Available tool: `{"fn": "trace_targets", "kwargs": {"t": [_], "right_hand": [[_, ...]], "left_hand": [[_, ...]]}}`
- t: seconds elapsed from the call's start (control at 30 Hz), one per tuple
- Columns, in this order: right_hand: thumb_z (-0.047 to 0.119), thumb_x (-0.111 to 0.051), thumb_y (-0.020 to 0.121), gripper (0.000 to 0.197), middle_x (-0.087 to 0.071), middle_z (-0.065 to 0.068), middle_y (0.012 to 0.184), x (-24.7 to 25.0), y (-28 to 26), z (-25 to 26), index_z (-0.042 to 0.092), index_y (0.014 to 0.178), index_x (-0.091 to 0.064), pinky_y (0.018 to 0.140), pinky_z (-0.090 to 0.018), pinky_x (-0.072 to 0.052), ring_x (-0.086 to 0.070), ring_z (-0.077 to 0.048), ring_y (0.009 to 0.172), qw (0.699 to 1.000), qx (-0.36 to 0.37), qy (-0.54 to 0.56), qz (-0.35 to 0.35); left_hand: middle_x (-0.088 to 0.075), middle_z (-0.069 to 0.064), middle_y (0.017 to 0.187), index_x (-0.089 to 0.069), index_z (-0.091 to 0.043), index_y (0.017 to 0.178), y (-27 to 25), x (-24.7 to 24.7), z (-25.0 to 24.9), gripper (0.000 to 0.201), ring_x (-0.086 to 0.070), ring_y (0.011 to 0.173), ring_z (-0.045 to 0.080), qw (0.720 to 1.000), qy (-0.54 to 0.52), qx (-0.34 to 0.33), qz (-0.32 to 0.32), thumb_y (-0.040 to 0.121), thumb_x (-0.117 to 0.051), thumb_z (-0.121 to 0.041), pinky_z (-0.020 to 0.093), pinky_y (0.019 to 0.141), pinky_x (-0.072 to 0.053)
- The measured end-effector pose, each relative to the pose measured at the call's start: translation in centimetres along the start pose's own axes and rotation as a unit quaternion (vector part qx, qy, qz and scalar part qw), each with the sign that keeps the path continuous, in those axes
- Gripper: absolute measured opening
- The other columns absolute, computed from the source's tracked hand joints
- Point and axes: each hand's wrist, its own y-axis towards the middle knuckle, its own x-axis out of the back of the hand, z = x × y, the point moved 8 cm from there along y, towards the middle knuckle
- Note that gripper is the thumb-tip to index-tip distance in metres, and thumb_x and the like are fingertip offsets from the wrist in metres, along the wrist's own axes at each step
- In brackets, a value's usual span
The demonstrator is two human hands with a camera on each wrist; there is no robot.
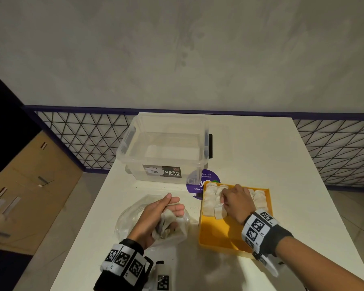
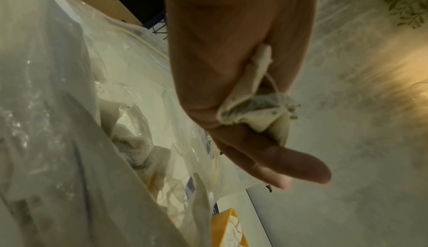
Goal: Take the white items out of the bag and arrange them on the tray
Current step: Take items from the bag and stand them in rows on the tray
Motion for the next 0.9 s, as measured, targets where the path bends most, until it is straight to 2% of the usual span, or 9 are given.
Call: {"fn": "trace_targets", "kwargs": {"t": [0.17,0.3,0.37,0.47,0.53,0.6,0.7,0.8,0.9], "right_hand": [[0.018,-0.050,0.089,0.025,-0.052,-0.002,0.120,2.4,-0.9,1.8,0.019,0.114,-0.054,0.092,-0.030,-0.032,-0.042,-0.021,0.110,0.996,0.040,0.036,-0.074],[0.030,-0.046,0.092,0.020,-0.050,0.006,0.113,5.6,-2.7,7.2,0.025,0.110,-0.055,0.083,-0.022,-0.024,-0.032,-0.005,0.100,0.966,0.163,0.172,-0.103],[0.039,-0.048,0.091,0.023,-0.050,0.007,0.109,6.3,-4.0,10.6,0.026,0.107,-0.057,0.078,-0.021,-0.017,-0.028,-0.003,0.095,0.946,0.253,0.184,-0.084],[0.047,-0.051,0.086,0.032,-0.055,0.002,0.108,6.0,-4.8,13.5,0.025,0.108,-0.058,0.073,-0.023,-0.014,-0.031,-0.009,0.093,0.935,0.325,0.123,-0.076],[0.043,-0.053,0.086,0.031,-0.056,0.001,0.112,5.8,-4.5,13.8,0.022,0.108,-0.057,0.074,-0.024,-0.013,-0.029,-0.009,0.094,0.939,0.316,0.120,-0.065],[0.035,-0.052,0.088,0.025,-0.056,0.002,0.115,5.9,-4.3,13.8,0.021,0.108,-0.056,0.075,-0.023,-0.012,-0.026,-0.006,0.090,0.941,0.303,0.144,-0.046],[0.025,-0.047,0.091,0.020,-0.056,0.011,0.098,6.7,-4.3,13.4,0.019,0.107,-0.057,0.074,-0.023,-0.012,-0.020,-0.002,0.083,0.944,0.271,0.184,-0.043],[0.020,-0.044,0.094,0.019,-0.034,0.025,0.075,7.4,-4.2,12.4,0.017,0.106,-0.059,0.072,-0.020,-0.014,-0.016,0.000,0.076,0.948,0.229,0.216,-0.052],[0.021,-0.047,0.093,0.018,-0.036,0.026,0.076,7.3,-3.8,11.4,0.021,0.106,-0.060,0.073,-0.014,-0.020,-0.028,0.001,0.079,0.942,0.185,0.277,-0.040]], "left_hand": [[-0.076,0.009,0.094,-0.066,-0.009,0.107,0.1,-0.3,0.2,0.044,-0.073,0.082,0.017,1.000,0.024,0.010,-0.012,0.098,-0.038,-0.043,0.028,0.057,-0.056],[-0.076,0.009,0.089,-0.064,-0.007,0.110,0.0,-1.1,0.2,0.047,-0.073,0.078,0.017,1.000,0.020,0.010,-0.010,0.099,-0.035,-0.043,0.025,0.052,-0.055],[-0.076,0.010,0.082,-0.064,-0.006,0.111,-0.2,-1.6,-0.2,0.048,-0.073,0.069,0.014,0.999,0.035,-0.002,-0.012,0.100,-0.033,-0.041,0.021,0.050,-0.053],[-0.071,0.009,0.076,-0.066,-0.010,0.101,-0.8,-2.0,-0.8,0.048,-0.063,0.043,0.008,0.997,0.068,-0.013,-0.033,0.100,-0.033,-0.044,0.012,0.035,-0.040],[-0.068,0.005,0.079,-0.065,-0.017,0.092,-0.9,-1.6,-1.1,0.045,-0.056,0.035,0.005,0.995,0.085,-0.023,-0.049,0.099,-0.031,-0.046,0.011,0.031,-0.034],[-0.069,0.002,0.076,-0.066,-0.021,0.087,-0.8,-1.2,-1.3,0.047,-0.056,0.038,0.003,0.992,0.103,-0.034,-0.060,0.100,-0.029,-0.047,0.011,0.032,-0.035],[-0.071,0.002,0.059,-0.067,-0.010,0.092,-0.9,-1.3,-1.2,0.051,-0.066,0.049,0.009,0.994,0.099,-0.031,-0.039,0.100,-0.030,-0.044,0.013,0.040,-0.044],[-0.075,0.007,0.071,-0.067,-0.005,0.099,-1.0,-1.7,-0.9,0.048,-0.072,0.065,0.015,0.997,0.070,-0.023,-0.001,0.099,-0.036,-0.042,0.021,0.050,-0.054],[-0.076,0.005,0.084,-0.067,-0.009,0.102,-1.0,-1.8,-0.6,0.043,-0.073,0.079,0.015,0.997,0.074,-0.023,0.022,0.098,-0.039,-0.041,0.023,0.057,-0.057]]}}
